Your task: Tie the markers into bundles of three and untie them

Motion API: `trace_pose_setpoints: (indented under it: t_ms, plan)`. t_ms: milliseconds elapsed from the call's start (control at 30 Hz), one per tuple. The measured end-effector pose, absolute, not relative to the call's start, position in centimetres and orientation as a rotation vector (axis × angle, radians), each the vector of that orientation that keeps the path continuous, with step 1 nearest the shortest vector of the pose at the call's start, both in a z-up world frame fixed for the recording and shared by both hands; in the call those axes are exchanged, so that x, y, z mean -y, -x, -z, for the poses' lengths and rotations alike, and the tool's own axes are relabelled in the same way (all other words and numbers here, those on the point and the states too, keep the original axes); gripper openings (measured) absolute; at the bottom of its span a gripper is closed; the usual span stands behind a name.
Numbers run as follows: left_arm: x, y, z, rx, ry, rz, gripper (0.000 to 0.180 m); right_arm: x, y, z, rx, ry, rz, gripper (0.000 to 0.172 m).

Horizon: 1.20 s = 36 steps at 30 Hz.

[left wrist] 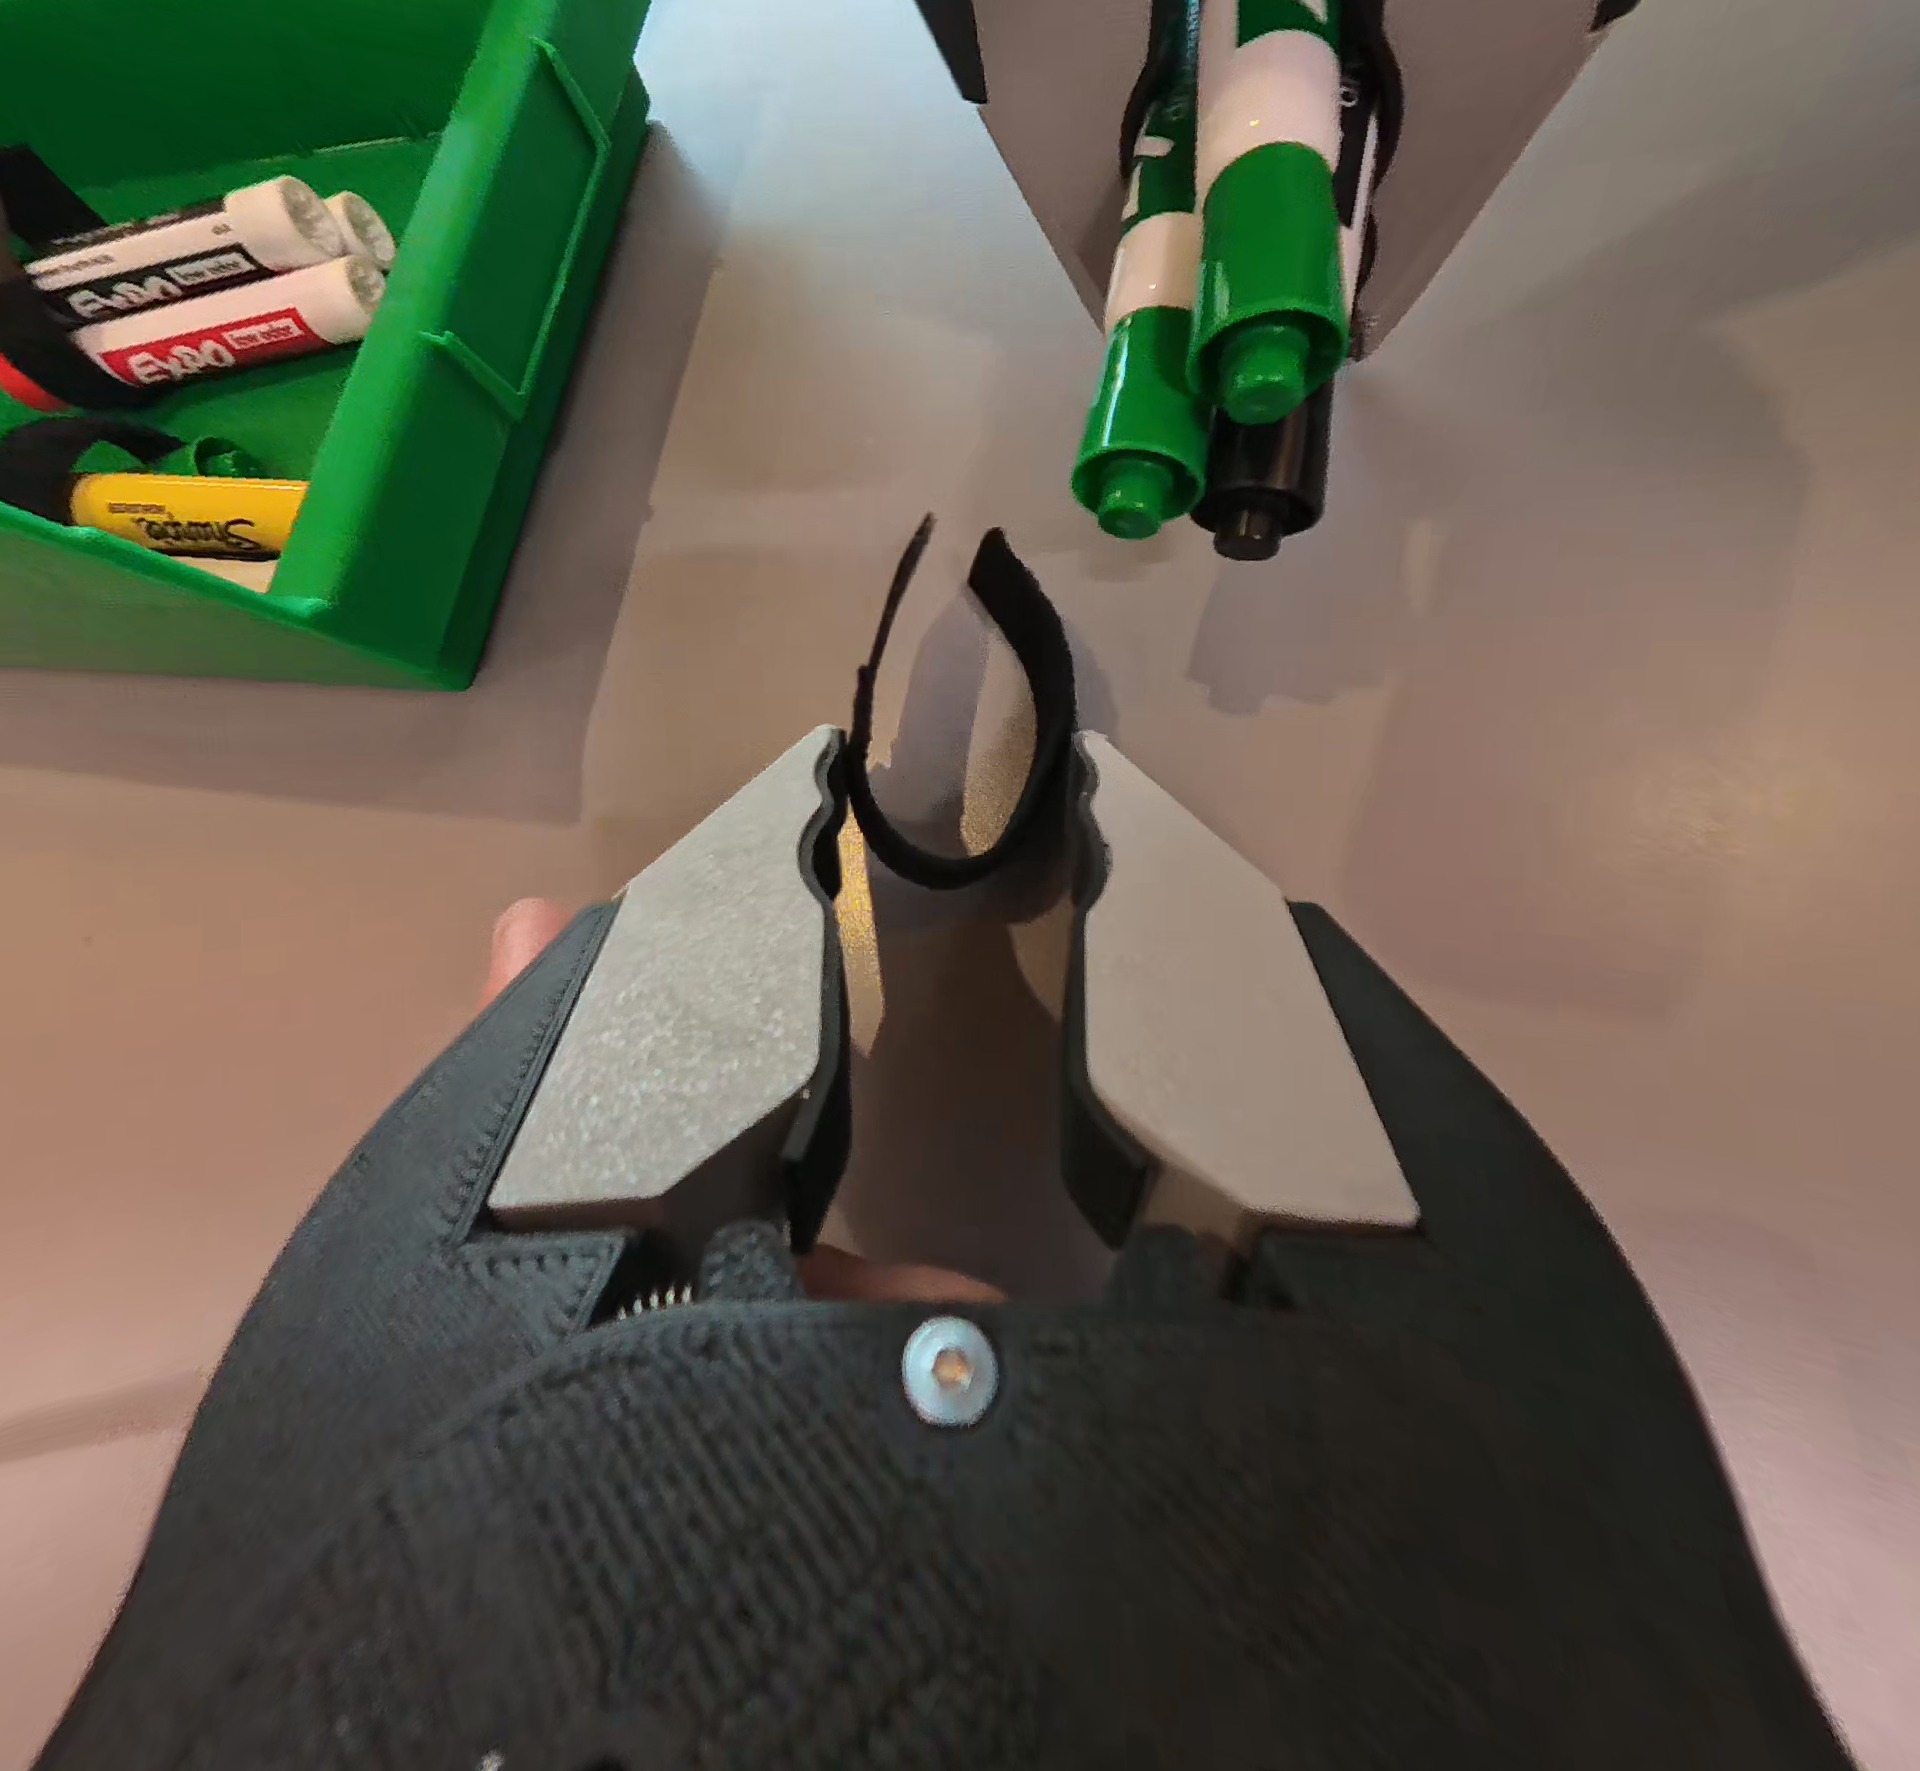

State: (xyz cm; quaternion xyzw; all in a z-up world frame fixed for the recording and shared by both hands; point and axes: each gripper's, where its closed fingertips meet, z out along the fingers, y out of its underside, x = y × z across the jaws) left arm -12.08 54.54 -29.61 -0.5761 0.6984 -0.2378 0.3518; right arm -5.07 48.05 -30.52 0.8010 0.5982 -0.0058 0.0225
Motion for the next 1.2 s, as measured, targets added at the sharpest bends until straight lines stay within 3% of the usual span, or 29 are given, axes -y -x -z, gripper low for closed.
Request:
trace_pose_setpoints:
  t_ms: [600,1200]
  plan:
    - [-52.4,13.5,27.5,-1.873,1.195,0.772,0.045,-47.3,5.0,30.5,-1.940,-2.445,0.071,0.037]
    - [-49.9,13.8,24.6,-1.788,0.994,0.923,0.045,-47.8,7.5,26.6,-2.078,-2.482,0.106,0.037]
